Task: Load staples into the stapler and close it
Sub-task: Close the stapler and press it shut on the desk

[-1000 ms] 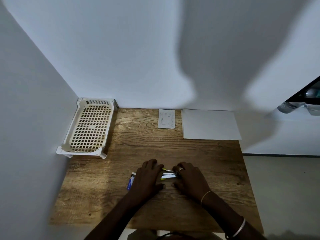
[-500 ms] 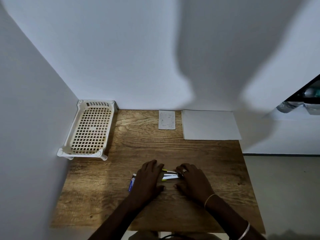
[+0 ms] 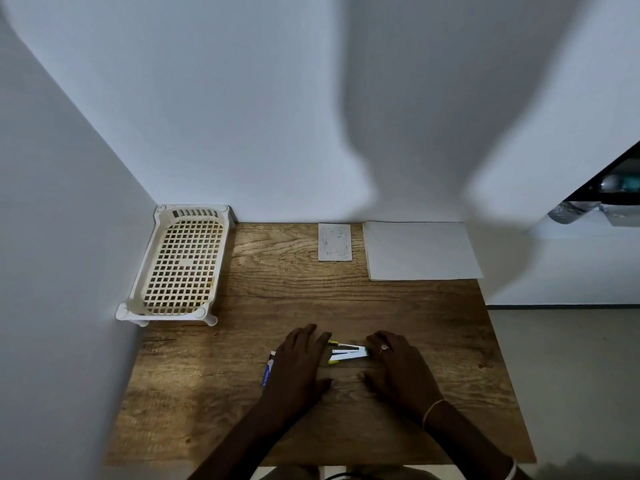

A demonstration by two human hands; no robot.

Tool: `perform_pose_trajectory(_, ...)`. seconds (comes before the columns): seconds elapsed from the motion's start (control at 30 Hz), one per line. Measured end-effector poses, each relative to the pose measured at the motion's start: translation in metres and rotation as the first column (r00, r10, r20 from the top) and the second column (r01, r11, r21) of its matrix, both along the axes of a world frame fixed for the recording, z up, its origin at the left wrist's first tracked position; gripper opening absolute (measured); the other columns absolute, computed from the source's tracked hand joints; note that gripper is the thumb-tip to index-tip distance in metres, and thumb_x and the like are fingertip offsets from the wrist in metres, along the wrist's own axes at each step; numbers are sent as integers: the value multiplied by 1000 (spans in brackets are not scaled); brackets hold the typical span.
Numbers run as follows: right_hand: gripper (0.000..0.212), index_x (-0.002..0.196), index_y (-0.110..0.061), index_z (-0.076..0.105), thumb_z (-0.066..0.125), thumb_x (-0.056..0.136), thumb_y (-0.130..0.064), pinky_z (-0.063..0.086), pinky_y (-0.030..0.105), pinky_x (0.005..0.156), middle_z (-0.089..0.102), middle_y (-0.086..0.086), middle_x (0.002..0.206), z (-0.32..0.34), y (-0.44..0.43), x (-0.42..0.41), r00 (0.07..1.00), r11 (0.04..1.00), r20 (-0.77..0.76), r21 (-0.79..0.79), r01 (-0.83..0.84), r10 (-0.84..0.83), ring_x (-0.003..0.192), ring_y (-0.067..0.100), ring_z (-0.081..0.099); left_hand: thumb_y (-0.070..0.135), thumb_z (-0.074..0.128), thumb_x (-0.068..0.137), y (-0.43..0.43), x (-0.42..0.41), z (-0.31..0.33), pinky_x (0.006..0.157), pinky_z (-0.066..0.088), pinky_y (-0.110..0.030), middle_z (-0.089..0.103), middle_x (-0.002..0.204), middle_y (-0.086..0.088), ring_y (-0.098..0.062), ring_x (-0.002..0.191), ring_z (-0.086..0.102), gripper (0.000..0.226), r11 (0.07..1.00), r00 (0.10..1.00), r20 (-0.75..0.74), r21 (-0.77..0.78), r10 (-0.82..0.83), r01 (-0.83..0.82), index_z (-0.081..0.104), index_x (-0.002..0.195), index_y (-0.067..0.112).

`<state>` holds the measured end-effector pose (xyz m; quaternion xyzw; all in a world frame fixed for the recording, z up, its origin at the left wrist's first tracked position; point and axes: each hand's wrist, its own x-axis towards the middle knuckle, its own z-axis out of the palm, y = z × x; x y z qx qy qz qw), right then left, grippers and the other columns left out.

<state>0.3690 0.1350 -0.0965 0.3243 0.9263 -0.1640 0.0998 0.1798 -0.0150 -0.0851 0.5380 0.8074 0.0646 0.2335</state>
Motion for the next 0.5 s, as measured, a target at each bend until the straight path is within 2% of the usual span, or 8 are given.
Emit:
perform_pose_trajectory(0.27,78,152,-28,32,44,87,-70,38,34,109,32,0,158,-1,-12,10,997,997,15,-3,77,-77,141,18,35,57,62,85,-15,-4,1,123,23,-46,8,170,1,-24,155,8,90,999,999,0,2,-37,37,16,159,36)
perform_pose_trajectory(0.5,72,146,-27,42,49,85,-66,41,35,106,39,-1,153,5,-29,6,990,991,-39,4,137,-137,136,18,40,60,56,90,-29,-15,1,125,14,-41,0,171,1,-24,156,1,88,996,996,-11,18,-84,84,10,161,34)
